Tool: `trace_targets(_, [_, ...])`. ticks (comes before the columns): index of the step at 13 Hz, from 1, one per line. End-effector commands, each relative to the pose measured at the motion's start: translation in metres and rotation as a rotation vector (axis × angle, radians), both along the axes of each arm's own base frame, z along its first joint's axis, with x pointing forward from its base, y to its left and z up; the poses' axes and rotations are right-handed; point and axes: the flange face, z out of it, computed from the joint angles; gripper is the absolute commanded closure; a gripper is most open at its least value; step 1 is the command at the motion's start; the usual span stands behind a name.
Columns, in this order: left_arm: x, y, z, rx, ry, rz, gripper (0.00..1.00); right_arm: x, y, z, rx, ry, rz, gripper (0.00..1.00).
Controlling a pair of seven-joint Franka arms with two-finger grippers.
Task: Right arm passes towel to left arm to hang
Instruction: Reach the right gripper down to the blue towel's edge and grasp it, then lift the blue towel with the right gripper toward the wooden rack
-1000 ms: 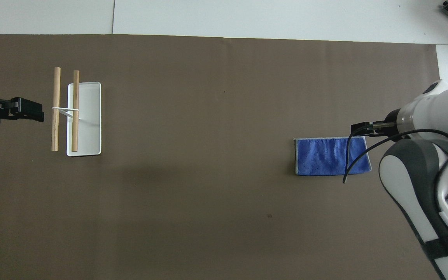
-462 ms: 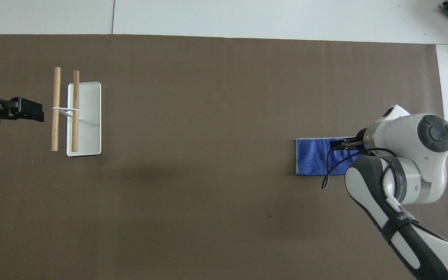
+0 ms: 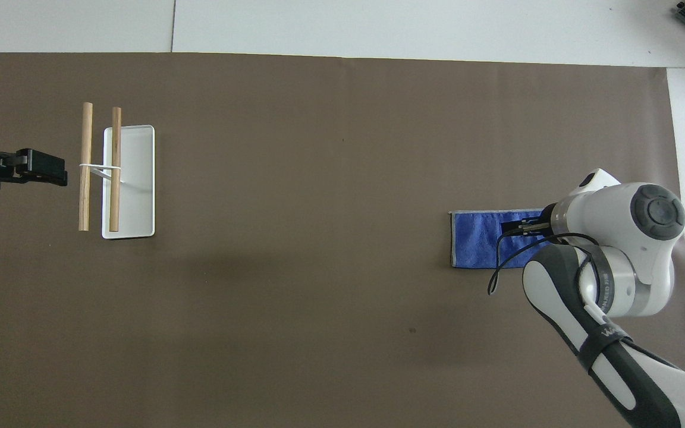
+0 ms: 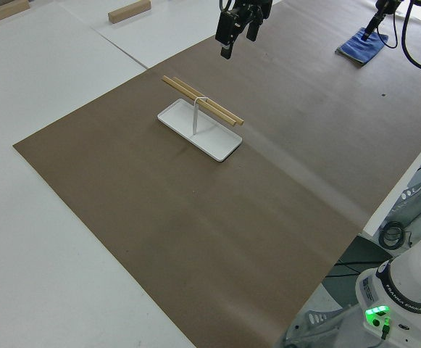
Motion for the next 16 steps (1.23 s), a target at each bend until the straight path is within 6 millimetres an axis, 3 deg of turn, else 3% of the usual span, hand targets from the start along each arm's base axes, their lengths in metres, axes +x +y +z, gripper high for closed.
trace_targets(1, [-0.009,0.003,0.001,0.013,-0.003,0.007,0.00,-0.011,-0.004,-0.011,0.011,0.003,0.035,0.00])
trace_targets(3, [-0.009,0.003,0.001,0.013,-0.003,0.007,0.00,-0.015,-0.008,-0.015,0.010,0.009,0.041,0.00])
trace_targets(6, [-0.009,0.003,0.001,0.013,-0.003,0.007,0.00,-0.015,-0.008,-0.015,0.011,0.009,0.032,0.86])
trace_targets(7, [-0.009,0.003,0.001,0.013,-0.003,0.007,0.00,-0.015,-0.007,-0.015,0.018,0.008,0.018,1.00])
trace_targets(11, [-0.009,0.003,0.001,0.013,-0.003,0.007,0.00,-0.004,-0.001,-0.002,0.044,-0.012,-0.045,1.00])
trace_targets(16, [-0.009,0.003,0.001,0.013,-0.003,0.007,0.00,0.023,0.017,0.057,0.116,-0.040,-0.060,1.00])
